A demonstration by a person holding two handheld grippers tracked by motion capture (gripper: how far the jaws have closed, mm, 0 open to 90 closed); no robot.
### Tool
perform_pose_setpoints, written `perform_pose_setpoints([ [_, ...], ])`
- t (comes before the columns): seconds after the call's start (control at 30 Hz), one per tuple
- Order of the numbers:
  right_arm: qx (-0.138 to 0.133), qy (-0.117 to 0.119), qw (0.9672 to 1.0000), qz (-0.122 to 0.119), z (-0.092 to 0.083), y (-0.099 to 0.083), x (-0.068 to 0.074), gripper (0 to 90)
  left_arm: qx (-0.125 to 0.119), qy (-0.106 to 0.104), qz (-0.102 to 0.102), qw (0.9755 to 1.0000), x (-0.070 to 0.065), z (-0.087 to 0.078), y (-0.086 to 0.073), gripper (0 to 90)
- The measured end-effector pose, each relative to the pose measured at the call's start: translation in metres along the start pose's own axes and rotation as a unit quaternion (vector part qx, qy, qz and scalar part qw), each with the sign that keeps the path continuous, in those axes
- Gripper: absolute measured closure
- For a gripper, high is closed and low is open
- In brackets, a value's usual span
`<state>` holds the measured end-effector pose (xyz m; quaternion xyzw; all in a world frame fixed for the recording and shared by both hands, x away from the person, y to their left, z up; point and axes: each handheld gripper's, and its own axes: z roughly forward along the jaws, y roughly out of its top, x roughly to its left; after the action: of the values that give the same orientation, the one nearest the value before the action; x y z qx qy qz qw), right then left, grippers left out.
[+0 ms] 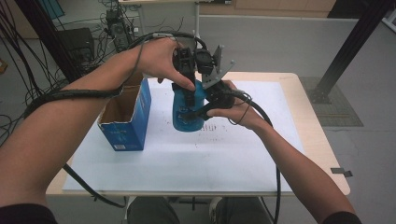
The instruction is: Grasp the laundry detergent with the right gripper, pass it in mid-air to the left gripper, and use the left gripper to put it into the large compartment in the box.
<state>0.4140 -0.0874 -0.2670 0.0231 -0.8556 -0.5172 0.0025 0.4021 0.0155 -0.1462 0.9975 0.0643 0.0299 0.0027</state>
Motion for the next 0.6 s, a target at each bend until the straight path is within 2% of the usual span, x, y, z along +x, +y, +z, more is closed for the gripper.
perform_pose_setpoints([
  [0.6, -0.001, 0.002, 1.0, 0.001, 0.0002, -0.0003, -0.0001, 41.8, 0.002, -0.002, -0.001, 1.0, -0.0001, -0.0002, 0.0002, 37.9],
])
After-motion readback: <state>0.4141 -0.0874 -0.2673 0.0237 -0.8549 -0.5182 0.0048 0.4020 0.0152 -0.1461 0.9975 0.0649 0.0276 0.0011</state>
